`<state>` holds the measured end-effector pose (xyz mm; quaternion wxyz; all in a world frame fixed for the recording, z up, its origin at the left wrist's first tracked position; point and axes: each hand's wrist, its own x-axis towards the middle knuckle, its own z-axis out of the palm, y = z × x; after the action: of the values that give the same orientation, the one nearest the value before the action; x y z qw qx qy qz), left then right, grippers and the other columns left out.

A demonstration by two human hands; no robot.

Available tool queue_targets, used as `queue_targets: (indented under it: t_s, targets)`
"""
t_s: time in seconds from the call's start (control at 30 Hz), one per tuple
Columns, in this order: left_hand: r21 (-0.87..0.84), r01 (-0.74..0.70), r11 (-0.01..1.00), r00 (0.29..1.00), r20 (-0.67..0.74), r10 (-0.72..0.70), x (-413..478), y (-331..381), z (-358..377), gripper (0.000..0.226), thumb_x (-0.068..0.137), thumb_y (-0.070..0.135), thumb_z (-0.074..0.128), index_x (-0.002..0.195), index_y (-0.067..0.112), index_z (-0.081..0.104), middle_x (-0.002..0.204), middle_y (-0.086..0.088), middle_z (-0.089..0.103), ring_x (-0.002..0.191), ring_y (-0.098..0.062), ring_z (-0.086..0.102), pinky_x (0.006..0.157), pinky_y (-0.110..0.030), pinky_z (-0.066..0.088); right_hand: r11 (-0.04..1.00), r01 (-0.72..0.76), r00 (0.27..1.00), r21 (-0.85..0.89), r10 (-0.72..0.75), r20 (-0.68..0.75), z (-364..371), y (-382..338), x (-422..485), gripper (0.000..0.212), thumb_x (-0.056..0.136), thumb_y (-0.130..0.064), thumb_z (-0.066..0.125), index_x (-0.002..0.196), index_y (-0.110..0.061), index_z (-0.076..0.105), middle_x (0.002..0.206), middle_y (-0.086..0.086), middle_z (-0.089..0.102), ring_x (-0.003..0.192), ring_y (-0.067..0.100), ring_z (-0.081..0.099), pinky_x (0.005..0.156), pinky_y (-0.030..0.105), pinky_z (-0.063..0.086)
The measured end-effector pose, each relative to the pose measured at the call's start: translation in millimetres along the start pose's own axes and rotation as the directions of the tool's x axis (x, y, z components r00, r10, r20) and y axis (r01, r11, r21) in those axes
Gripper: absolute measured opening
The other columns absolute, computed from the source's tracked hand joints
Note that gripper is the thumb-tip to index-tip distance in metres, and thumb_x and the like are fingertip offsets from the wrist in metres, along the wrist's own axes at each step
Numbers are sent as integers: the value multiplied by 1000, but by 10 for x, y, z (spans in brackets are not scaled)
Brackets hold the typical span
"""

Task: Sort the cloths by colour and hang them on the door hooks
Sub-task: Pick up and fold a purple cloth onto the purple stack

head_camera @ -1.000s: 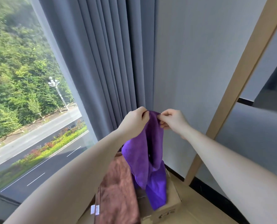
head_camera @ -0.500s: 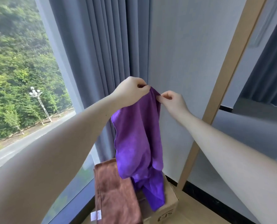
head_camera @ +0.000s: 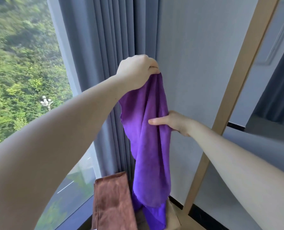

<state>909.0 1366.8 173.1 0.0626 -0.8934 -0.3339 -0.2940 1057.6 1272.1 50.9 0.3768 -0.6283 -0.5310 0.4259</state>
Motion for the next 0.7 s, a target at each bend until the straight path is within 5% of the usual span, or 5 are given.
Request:
queue_targets:
  t_s: [0.13,0.4,0.53,0.63,0.7]
  targets:
    - [-35,18,999,1000,17,-17,84,17,-59,27,104,38,48,116,33,72,122,-1,57,113,-25,53,84,-36,42,990,-120,977,-79,132,169,-17,-1,-34,39,86,-19,79,123,-17,68,111,1,78,104,20,75,93,37,59]
    - [-153,108,982,994,18,-107,-12,83,374,24,98,42,58,109,34,77,112,-8,59,115,-30,52,91,-41,50,944,-144,975,296,85,205,-113,64,-78,18,94,-20,68,109,-11,73,109,8,77,94,19,74,89,32,58]
    - [-189,148,971,974,197,-110,-212,116,635,25,98,29,55,108,25,78,100,-3,68,100,-26,62,80,-32,50,862,-118,984,493,33,177,-169,117,-73,21,87,-28,70,101,-14,73,98,6,75,82,19,72,77,33,59]
    - [-235,251,939,919,361,-156,-379,97,783,26,101,27,56,119,19,73,104,0,68,93,-19,61,78,-25,45,802,-104,985,588,3,170,-216,165,-60,26,87,-35,67,100,-15,78,103,7,75,88,20,72,87,36,54]
    - [-365,425,828,859,450,-243,-523,-5,915,20,101,24,54,103,15,73,88,-3,64,75,-18,57,64,-21,44,781,-84,988,619,-15,154,-232,178,-67,29,90,-37,64,97,-14,81,105,8,75,92,21,73,90,36,55]
